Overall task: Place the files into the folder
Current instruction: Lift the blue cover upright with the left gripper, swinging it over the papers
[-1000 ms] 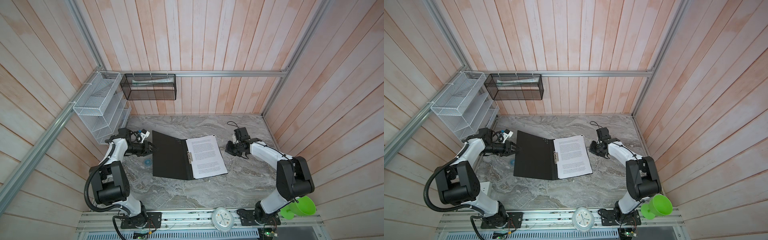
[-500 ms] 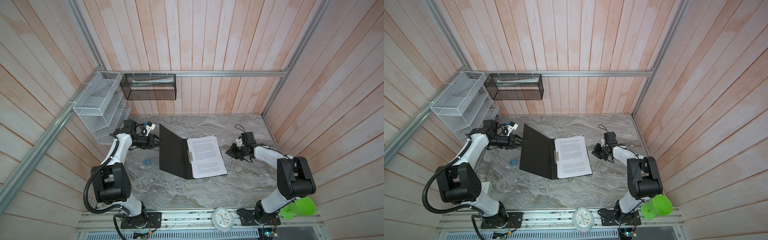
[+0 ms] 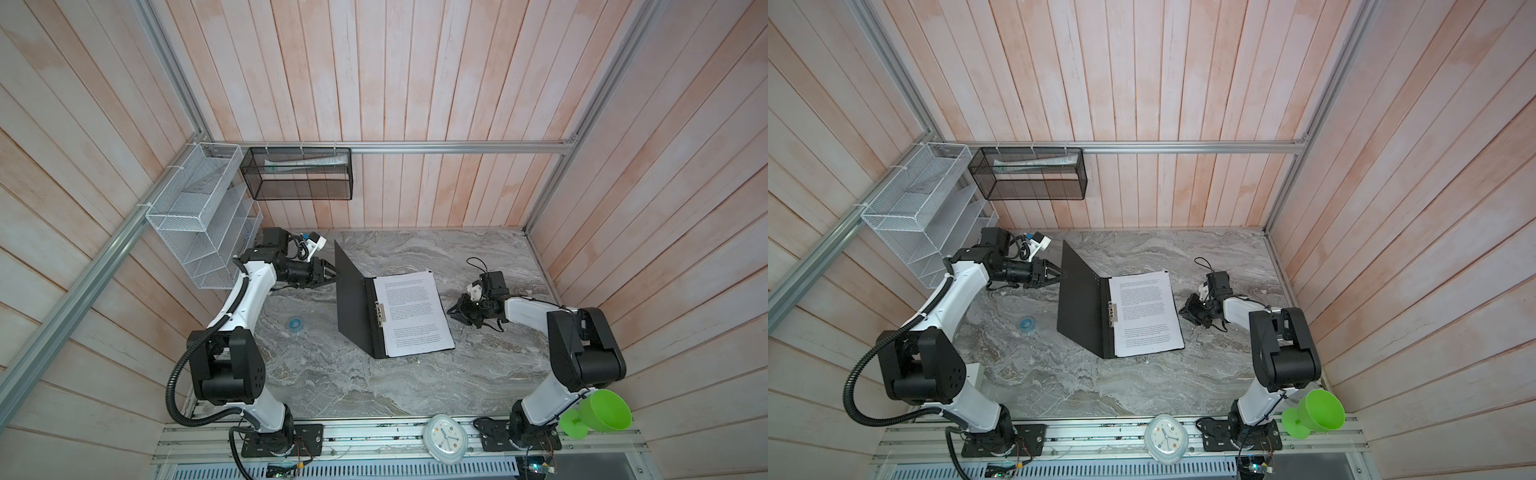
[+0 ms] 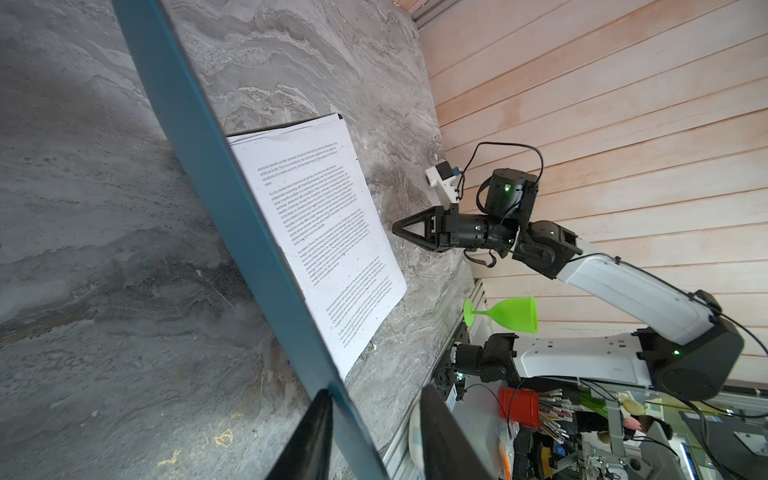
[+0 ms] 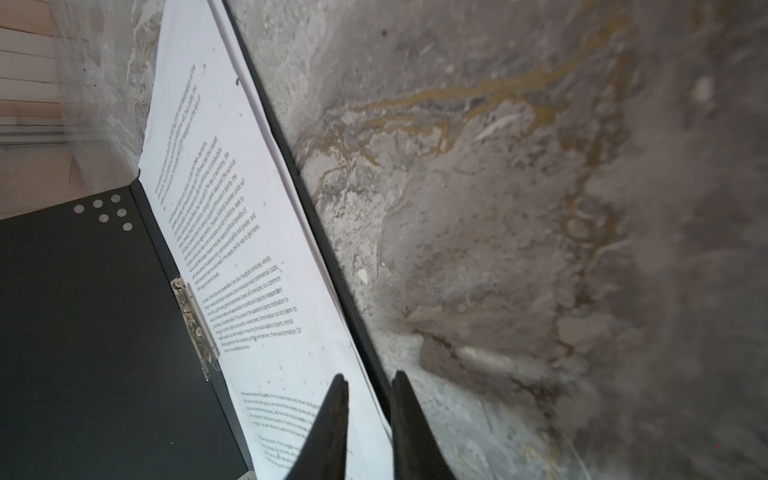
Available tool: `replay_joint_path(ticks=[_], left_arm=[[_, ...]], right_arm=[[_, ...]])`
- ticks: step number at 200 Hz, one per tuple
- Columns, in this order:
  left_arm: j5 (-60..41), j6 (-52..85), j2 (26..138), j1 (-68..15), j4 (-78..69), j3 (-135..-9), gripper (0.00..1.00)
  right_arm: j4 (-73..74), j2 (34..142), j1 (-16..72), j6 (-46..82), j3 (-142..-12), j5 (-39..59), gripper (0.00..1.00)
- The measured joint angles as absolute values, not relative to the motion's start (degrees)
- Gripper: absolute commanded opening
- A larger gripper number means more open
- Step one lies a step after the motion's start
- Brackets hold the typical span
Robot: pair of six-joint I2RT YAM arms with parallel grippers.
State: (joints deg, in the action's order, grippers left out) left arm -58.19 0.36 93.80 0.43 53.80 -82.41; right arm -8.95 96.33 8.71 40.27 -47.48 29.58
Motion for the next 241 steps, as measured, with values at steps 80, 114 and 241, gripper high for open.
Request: replay_joint_path(ticks=[80,114,241], left_arm=[[-57.9,2.9,97.9,-6.5,52.1,-90.1,0.39],[-56.6,3.2,100.1,-9.4,52.0,-92.7,0.4],[-55.2,3.4,107.7,-19.4,52.3,-103.7,0.42]], right_arm=[[-10.0,96.6,8.1,39.3,-47.7,29.4,0.21],[-12.6,94.5,8.1,38.4,-48.5,28.1,0.21],[-5.1,91.9,12.5,41.3,-50.1,41.9,0.21]])
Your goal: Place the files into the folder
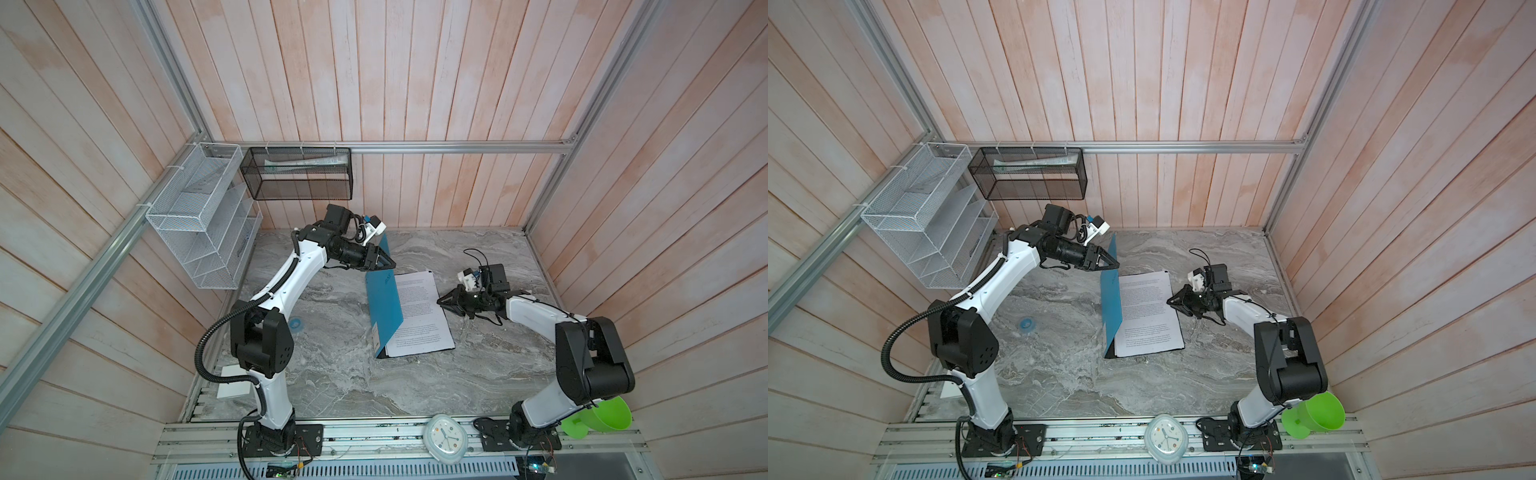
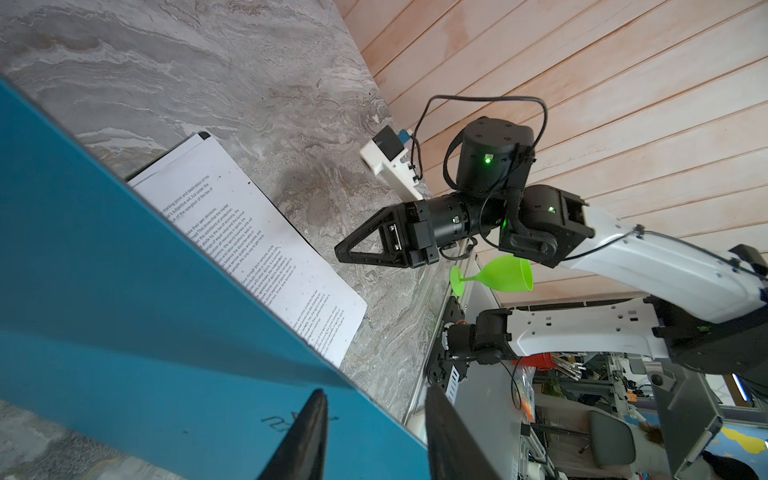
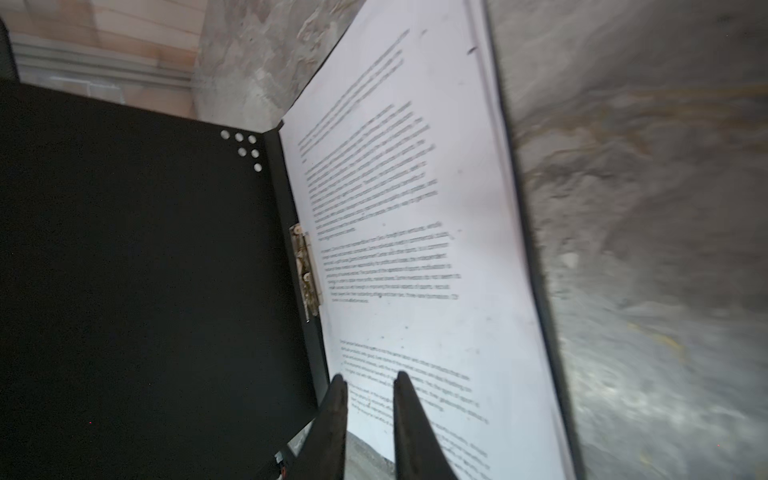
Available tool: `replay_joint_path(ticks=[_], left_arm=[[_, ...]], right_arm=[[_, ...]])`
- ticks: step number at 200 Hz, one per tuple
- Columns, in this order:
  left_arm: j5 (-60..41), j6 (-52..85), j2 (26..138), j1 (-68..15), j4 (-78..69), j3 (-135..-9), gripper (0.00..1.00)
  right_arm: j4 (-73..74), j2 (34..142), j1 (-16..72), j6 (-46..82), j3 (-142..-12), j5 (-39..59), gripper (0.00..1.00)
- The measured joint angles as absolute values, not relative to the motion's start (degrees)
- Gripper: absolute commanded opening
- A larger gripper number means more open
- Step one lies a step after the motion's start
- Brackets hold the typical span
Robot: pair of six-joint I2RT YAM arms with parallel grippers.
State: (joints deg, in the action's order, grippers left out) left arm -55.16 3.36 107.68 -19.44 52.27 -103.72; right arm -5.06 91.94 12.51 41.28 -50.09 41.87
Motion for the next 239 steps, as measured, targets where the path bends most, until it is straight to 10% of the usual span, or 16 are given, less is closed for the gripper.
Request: replay_joint_path(ticks=[239], left_arm=[[-48.8,-3.7,94.7,-9.7,52.1,-90.8,0.59]], right_arm=[[13.6,96.8,20.1,54.5,-54.5,56.1,0.21]])
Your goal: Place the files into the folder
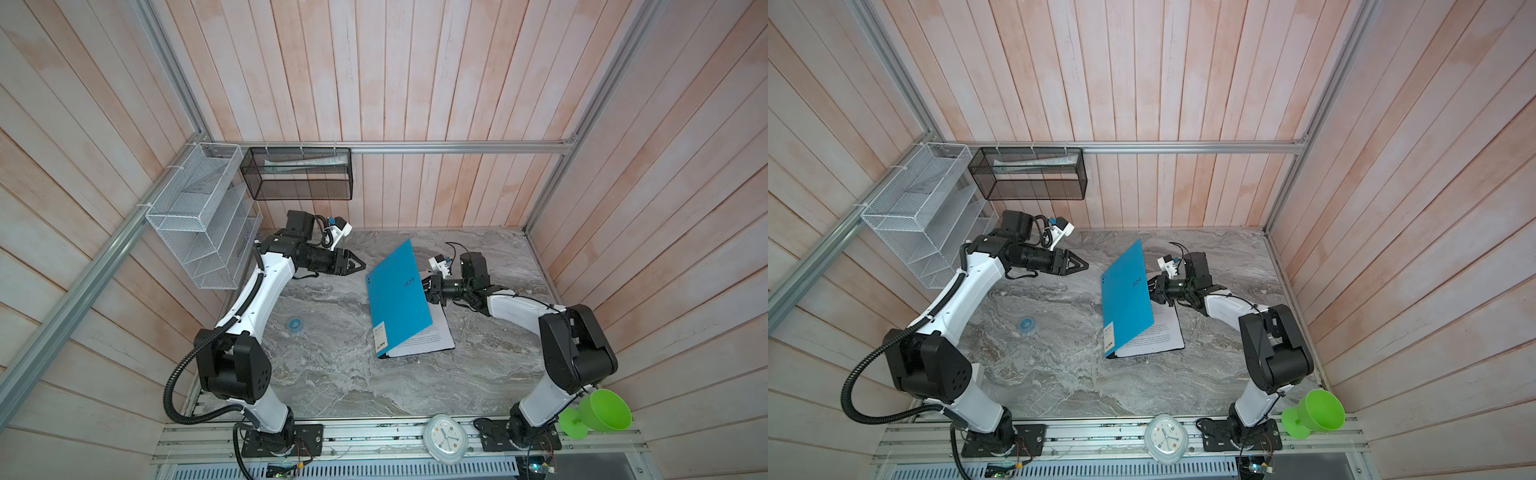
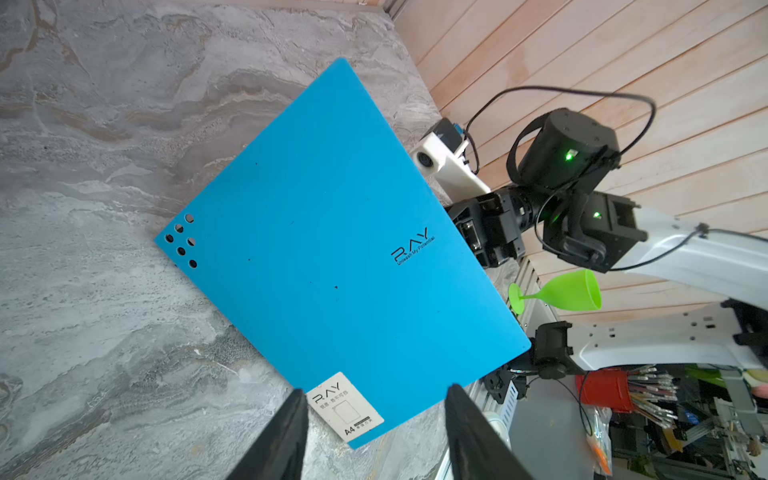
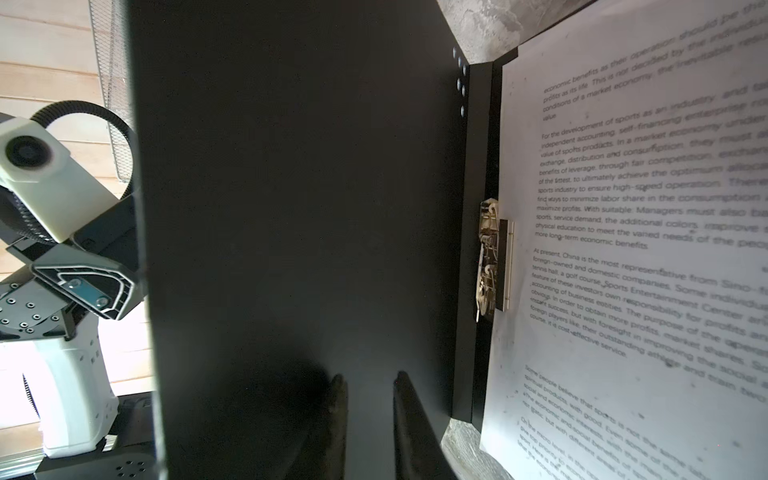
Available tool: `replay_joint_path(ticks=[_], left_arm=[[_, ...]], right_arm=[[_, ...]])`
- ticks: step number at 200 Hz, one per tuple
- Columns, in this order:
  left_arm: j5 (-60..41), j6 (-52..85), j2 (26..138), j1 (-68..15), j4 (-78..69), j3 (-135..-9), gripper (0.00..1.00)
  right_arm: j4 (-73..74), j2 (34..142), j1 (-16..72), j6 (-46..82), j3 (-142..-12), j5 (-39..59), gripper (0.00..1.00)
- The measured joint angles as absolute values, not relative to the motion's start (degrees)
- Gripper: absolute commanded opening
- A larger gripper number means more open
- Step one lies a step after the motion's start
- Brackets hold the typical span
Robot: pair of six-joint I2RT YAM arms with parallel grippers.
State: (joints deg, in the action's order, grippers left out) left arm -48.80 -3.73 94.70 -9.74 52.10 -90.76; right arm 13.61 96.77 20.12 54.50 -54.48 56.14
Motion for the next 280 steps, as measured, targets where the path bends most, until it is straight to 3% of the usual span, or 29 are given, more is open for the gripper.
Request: replay_joint_path(ticks=[65,175,280], left_arm=[[-48.0,-4.9,93.5,-9.8,48.0,-82.5,0.77],[-41.6,-1.0,91.8,-9.8,39.8,-73.9,0.78],[-38.6,5.5,91.7,-9.8,33.6,-66.4,0.78]], right_arm=[[11.6,96.8,18.5,52.9,-54.3,55.9,0.21],[3.9,96.8,12.6,45.8,-53.2,53.4,0.21],[-13.8,96.7,9.7,34.3,-57.6,38.8,0.21]])
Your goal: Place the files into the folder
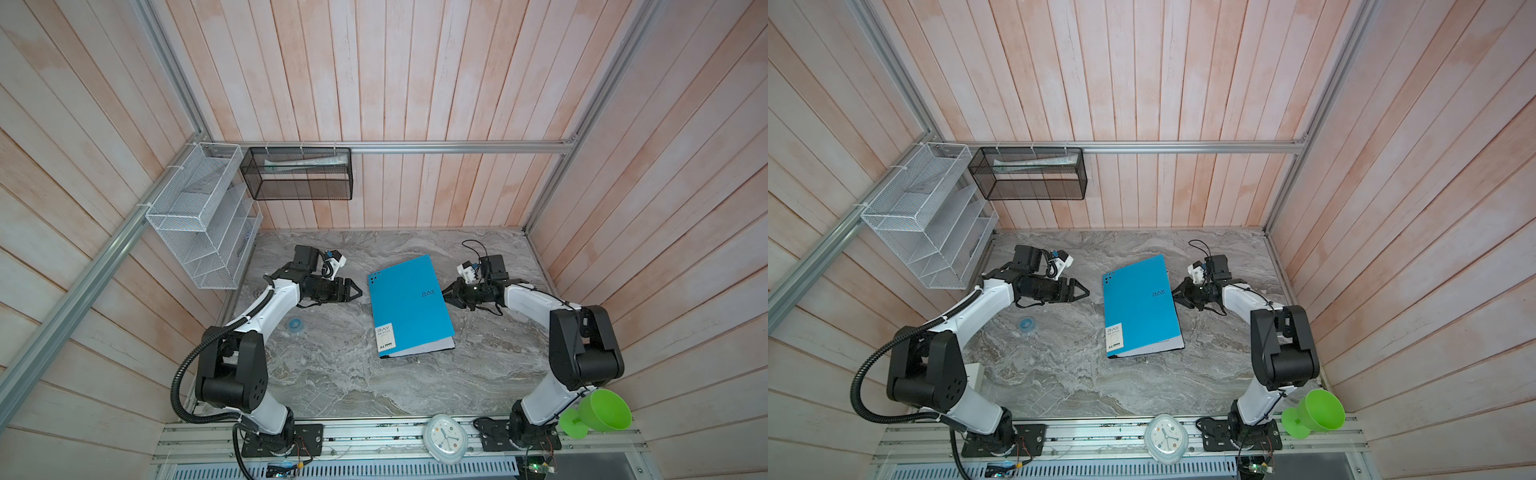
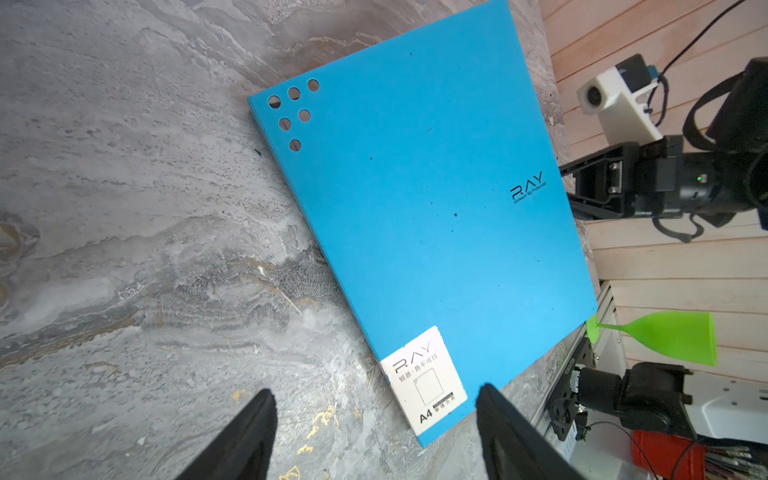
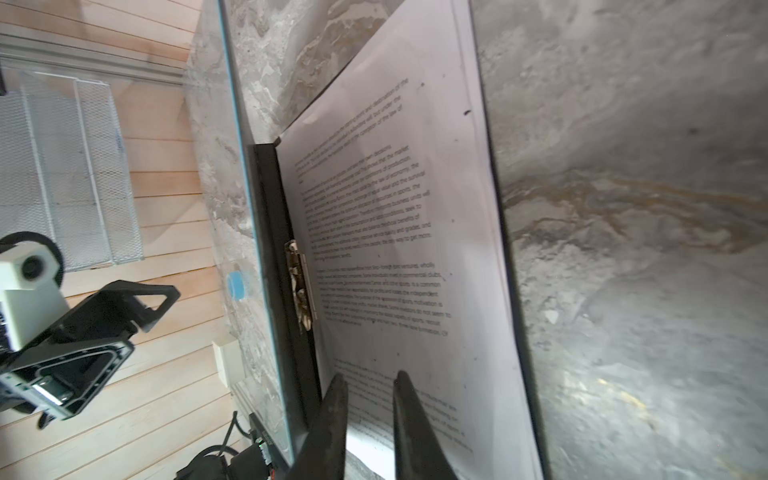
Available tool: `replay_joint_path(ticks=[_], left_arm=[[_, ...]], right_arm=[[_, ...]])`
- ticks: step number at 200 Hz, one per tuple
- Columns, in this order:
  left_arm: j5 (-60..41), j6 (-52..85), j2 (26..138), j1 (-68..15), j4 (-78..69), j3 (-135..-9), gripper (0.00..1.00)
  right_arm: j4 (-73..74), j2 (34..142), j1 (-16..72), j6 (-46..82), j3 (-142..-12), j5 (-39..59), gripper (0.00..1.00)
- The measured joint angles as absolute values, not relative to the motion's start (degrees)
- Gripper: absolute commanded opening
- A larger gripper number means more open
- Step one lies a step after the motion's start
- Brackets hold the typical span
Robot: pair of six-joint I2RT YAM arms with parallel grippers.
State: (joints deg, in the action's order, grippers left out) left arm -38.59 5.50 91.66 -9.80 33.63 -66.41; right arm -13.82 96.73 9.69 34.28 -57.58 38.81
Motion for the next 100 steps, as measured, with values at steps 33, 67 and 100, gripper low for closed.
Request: replay_joint_path(ticks=[33,67,100], left_arm=[[-38.8,6.7,93.3,-9.8,33.3,-66.4,0.78],[-39.2,7.4,94.7,-9.8,33.1,-66.4,0.78],[-40.1,8.2,95.1,-9.8,32.8,-66.4,0.78]], right_arm=[[-17.7,96.1,9.5,32.9,-57.9,34.3,0.21],[-20.9,94.9,9.5,31.6,-58.8,31.7,0.21],[-23.5,93.6,9.4,30.7,-59.7,27.8,0.21]])
